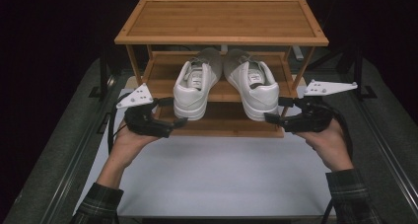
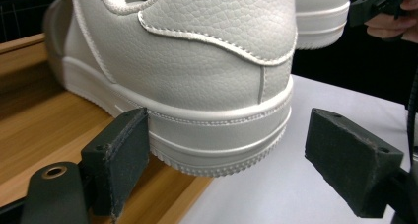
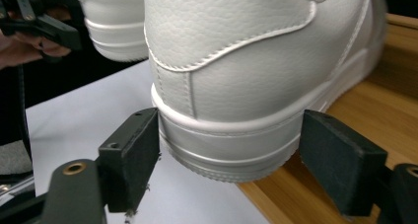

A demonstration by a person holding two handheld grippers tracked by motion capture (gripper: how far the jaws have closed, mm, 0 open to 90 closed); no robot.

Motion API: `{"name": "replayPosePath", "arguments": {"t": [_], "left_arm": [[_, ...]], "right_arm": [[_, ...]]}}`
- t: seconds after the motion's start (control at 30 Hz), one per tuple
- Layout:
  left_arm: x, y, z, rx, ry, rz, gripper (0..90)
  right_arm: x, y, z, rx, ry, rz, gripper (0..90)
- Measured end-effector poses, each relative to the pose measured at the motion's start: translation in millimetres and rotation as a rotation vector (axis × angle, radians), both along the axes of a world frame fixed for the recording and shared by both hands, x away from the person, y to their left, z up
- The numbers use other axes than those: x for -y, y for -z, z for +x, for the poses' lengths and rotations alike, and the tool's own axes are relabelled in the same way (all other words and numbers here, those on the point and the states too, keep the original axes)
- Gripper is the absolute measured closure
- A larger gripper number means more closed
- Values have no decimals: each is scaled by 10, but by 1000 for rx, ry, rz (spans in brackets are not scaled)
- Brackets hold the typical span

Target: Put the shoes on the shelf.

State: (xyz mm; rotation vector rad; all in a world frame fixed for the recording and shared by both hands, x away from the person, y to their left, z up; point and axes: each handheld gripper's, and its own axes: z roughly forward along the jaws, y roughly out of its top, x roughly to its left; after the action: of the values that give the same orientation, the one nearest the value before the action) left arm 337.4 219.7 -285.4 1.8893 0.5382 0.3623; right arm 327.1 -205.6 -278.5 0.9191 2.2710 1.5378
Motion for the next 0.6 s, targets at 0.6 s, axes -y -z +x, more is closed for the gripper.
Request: {"name": "replayPosePath", "arguments": {"t": [0.6], "left_arm": [[343, -26, 261, -3, -10, -28, 210]], "right_arm": [[-397, -29, 218, 22, -33, 27, 273]]}}
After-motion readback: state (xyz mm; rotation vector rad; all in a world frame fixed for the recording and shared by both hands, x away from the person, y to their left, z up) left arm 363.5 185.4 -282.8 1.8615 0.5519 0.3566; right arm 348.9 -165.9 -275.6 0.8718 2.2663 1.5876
